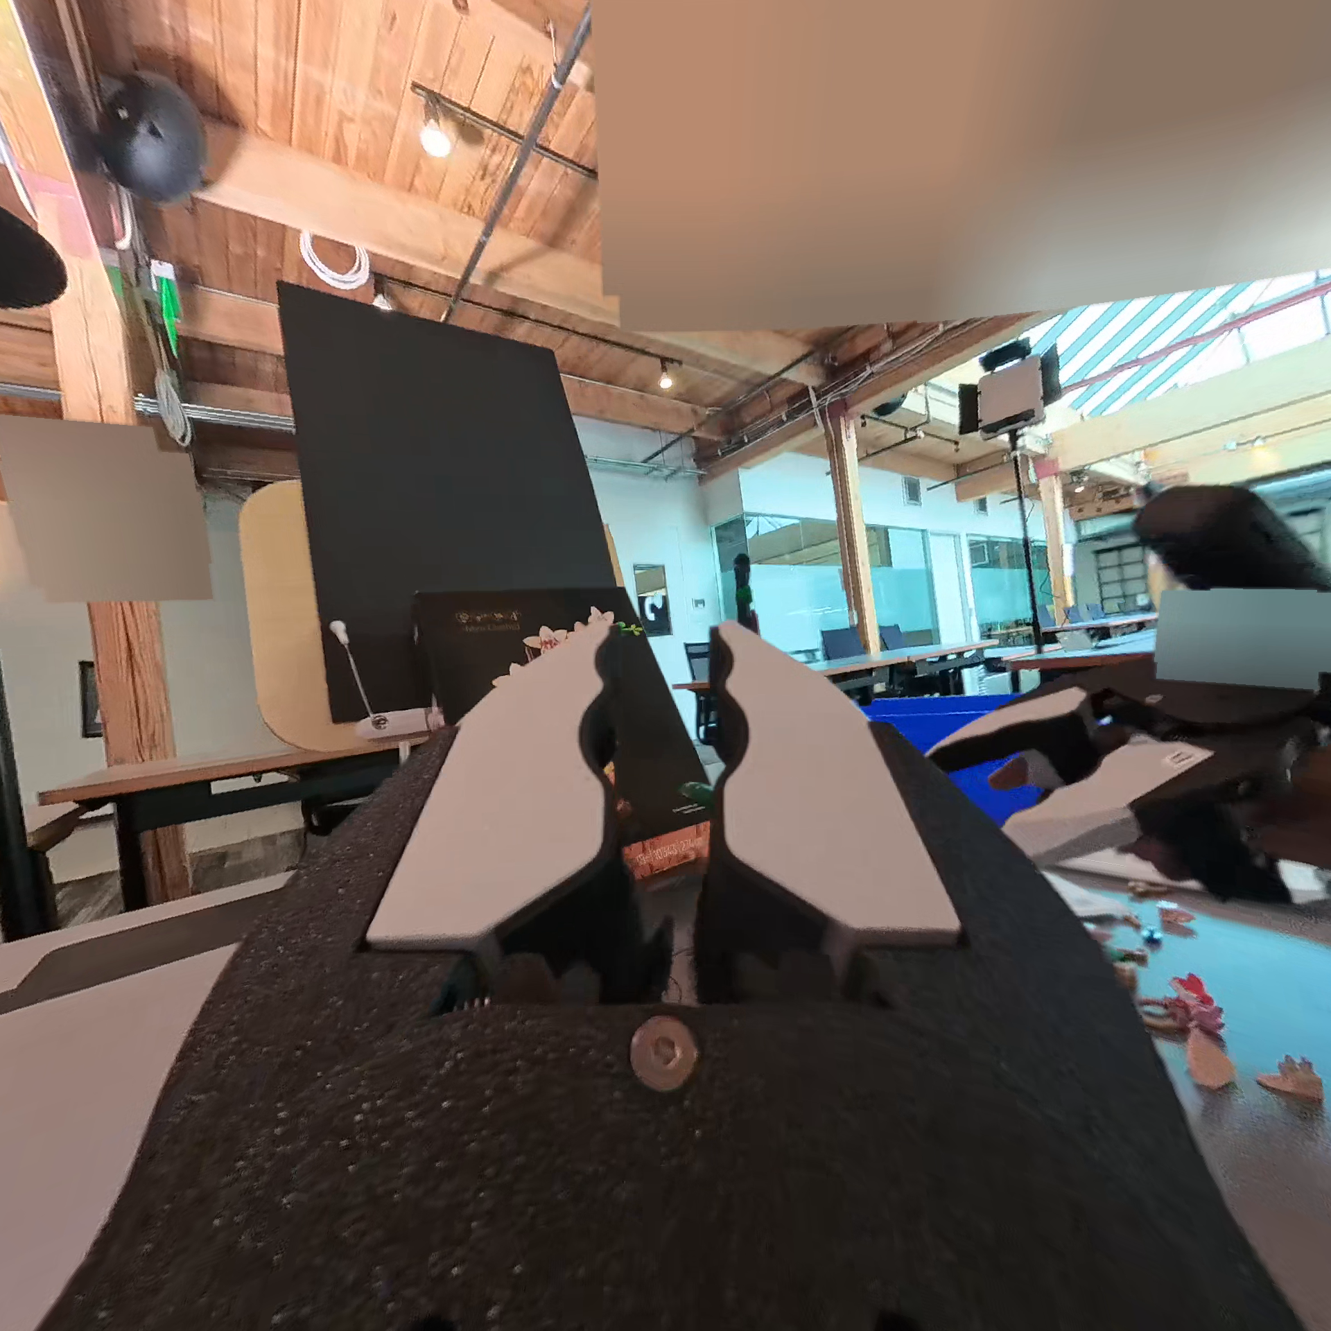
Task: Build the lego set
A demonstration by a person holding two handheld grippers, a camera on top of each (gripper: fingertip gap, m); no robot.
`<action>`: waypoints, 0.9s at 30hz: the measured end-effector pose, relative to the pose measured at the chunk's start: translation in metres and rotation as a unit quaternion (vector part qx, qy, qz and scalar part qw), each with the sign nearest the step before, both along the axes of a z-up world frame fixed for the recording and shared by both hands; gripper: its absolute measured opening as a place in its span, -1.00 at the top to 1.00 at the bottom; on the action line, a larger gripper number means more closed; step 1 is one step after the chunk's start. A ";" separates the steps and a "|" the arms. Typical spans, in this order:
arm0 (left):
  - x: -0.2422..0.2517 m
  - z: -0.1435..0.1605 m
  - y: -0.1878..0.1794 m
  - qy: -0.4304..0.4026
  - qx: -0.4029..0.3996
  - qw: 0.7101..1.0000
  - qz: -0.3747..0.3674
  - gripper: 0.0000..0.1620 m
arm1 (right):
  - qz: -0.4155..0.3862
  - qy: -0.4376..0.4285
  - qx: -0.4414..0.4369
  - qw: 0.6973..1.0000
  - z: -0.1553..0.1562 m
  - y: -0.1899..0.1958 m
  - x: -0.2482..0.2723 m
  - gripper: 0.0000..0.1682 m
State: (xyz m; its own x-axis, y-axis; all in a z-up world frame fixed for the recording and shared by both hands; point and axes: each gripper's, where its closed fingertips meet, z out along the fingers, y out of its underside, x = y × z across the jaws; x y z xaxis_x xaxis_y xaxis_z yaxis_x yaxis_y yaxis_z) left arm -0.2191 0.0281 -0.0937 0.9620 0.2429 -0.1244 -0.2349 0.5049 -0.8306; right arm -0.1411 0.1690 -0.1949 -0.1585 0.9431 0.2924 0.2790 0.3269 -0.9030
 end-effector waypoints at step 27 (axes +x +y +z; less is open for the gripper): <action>0.068 -0.149 0.055 0.136 -0.465 0.870 -0.098 0.68 | 0.259 -0.267 0.020 0.928 -0.087 -0.050 -0.006 0.66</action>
